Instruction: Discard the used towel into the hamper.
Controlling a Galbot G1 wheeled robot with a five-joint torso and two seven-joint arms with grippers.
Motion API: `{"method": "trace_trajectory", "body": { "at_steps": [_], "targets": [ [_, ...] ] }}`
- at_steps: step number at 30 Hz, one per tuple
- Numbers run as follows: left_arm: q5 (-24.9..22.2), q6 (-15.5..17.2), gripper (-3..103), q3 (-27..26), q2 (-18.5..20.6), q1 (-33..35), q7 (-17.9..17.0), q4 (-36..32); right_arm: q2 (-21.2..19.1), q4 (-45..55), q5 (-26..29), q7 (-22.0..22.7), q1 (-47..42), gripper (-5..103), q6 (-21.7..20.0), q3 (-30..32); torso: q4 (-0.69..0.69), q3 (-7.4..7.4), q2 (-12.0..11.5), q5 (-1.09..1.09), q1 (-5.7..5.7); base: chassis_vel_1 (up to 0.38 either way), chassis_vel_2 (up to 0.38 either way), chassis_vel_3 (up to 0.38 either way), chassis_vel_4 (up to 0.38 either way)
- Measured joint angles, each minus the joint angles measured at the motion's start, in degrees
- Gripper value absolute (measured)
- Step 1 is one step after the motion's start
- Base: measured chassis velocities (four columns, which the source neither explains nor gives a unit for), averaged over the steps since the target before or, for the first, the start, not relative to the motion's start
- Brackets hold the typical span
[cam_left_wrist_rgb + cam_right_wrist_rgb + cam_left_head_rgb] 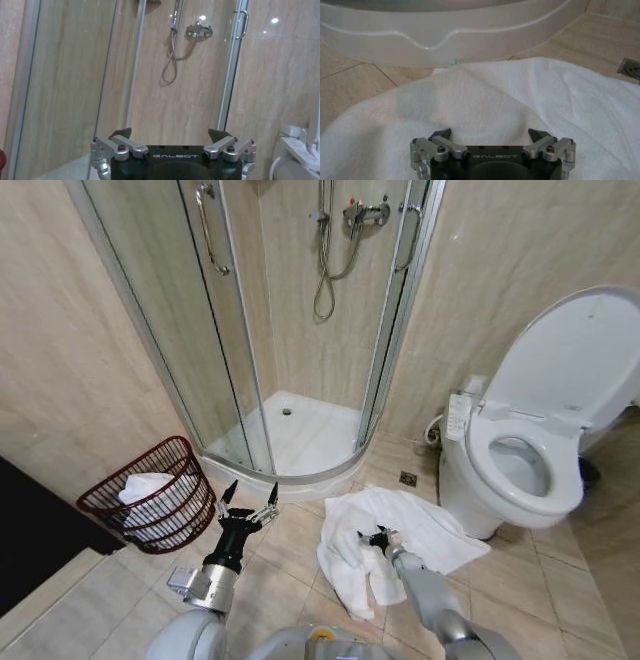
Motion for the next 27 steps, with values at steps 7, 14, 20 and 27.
{"method": "trace_trajectory", "body": {
  "at_steps": [7,14,20,27],
  "targets": [
    [0.0,0.0,100,0.0,0.0,0.0,0.0,0.0,-0.12,0.19,3.11,-1.59,-1.11,96,-3.66,0.29,-0.02,0.01,0.07,0.0,-0.01,-0.007,0.008,0.005,-0.007],
    [0.0,0.0,100,0.0,0.0,0.0,0.0,0.0,-0.29,-0.03,3.66,-2.05,-1.63,81,-3.58,0.51,-0.01,0.03,0.09,0.0,0.0,0.0,0.0,0.0,0.0],
    [0.0,0.0,100,0.0,0.0,0.0,0.0,0.0,-0.77,-0.42,3.57,-1.94,-1.99,60,-2.61,0.62,-0.01,0.05,0.11,0.01,0.01,0.0,0.0,0.0,0.0],
    [0.0,0.0,100,0.0,0.0,0.0,0.0,0.0,-1.03,-0.09,3.38,-1.69,-2.78,41,-2.22,0.85,-0.01,0.05,0.12,0.0,0.02,0.0,0.0,0.0,0.0]
  ]
}}
